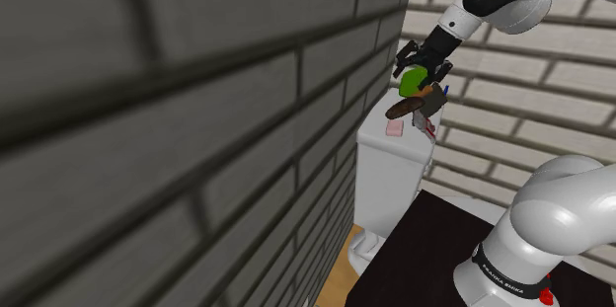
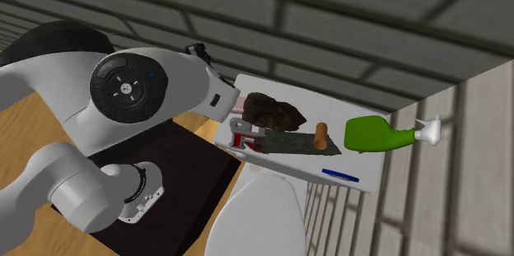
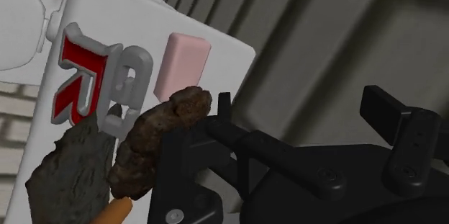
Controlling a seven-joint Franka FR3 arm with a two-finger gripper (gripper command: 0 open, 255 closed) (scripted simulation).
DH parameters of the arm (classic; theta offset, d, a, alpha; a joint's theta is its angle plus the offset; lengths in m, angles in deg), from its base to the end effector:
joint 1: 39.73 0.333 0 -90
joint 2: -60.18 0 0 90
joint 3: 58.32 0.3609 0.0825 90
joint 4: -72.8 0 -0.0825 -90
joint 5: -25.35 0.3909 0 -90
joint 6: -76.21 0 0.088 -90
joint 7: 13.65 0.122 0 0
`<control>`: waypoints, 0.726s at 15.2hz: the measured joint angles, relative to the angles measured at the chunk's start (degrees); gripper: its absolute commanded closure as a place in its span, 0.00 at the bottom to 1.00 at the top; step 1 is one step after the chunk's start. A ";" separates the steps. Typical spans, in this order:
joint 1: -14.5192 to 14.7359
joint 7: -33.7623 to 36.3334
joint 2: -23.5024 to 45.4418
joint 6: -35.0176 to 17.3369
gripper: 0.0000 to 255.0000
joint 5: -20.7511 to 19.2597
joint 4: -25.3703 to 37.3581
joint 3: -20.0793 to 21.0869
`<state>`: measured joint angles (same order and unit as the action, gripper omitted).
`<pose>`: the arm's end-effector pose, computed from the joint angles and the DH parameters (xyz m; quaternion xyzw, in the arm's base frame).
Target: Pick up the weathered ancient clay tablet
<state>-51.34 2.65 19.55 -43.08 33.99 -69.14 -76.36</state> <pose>0.3036 -0.1870 0.5651 -0.8957 0.3863 -0.1533 0.1582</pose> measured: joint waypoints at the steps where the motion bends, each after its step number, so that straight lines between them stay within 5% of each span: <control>1: -0.53 0.12 0.26 -2.00 0.00 1.33 -0.69 -1.67; 11: -0.92 -2.89 2.13 -21.81 0.00 17.30 -9.49 -18.15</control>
<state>-52.26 -0.24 21.68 -64.88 51.29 -78.63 -94.51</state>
